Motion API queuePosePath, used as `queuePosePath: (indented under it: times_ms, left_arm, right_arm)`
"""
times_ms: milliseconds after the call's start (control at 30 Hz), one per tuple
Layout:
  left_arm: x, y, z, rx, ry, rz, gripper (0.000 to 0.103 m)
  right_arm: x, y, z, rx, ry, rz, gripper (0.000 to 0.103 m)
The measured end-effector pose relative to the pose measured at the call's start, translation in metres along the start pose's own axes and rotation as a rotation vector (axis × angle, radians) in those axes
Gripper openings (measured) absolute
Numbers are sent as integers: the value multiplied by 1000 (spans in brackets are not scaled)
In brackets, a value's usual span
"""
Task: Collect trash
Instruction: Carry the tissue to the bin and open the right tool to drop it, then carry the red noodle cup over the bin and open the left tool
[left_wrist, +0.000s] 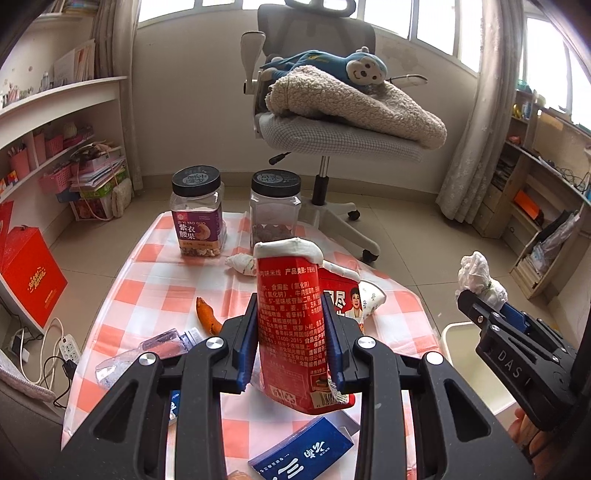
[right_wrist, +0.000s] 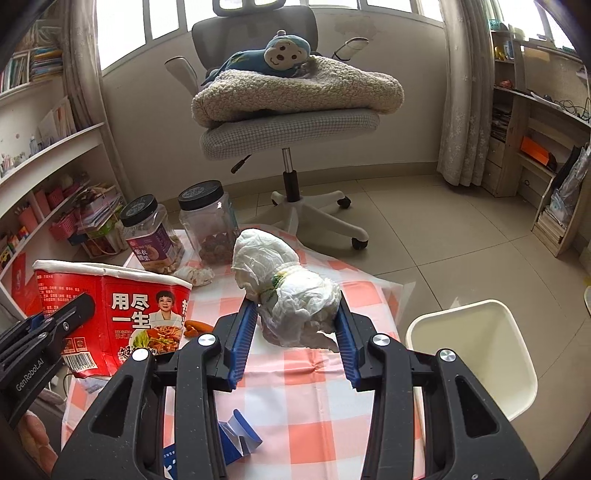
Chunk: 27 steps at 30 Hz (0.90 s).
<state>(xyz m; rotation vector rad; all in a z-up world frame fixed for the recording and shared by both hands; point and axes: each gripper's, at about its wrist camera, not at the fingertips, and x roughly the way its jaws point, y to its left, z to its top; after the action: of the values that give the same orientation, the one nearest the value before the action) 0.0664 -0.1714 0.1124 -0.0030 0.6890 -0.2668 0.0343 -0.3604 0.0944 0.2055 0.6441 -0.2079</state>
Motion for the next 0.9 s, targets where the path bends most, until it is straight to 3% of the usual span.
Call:
queuePosePath:
  times_ms: [633, 767, 900]
  left_arm:
    - [16, -113, -16, 108, 35, -169, 32]
    - [19, -143, -23, 143, 43, -213, 32]
    - [24, -169, -29, 165, 64, -257, 32]
  right_arm:
    - [-20, -153, 1, 221, 28, -249, 44]
    - [-33, -186, -3, 296, 18, -304, 71]
    - [-47, -214, -8, 337, 0, -345, 79]
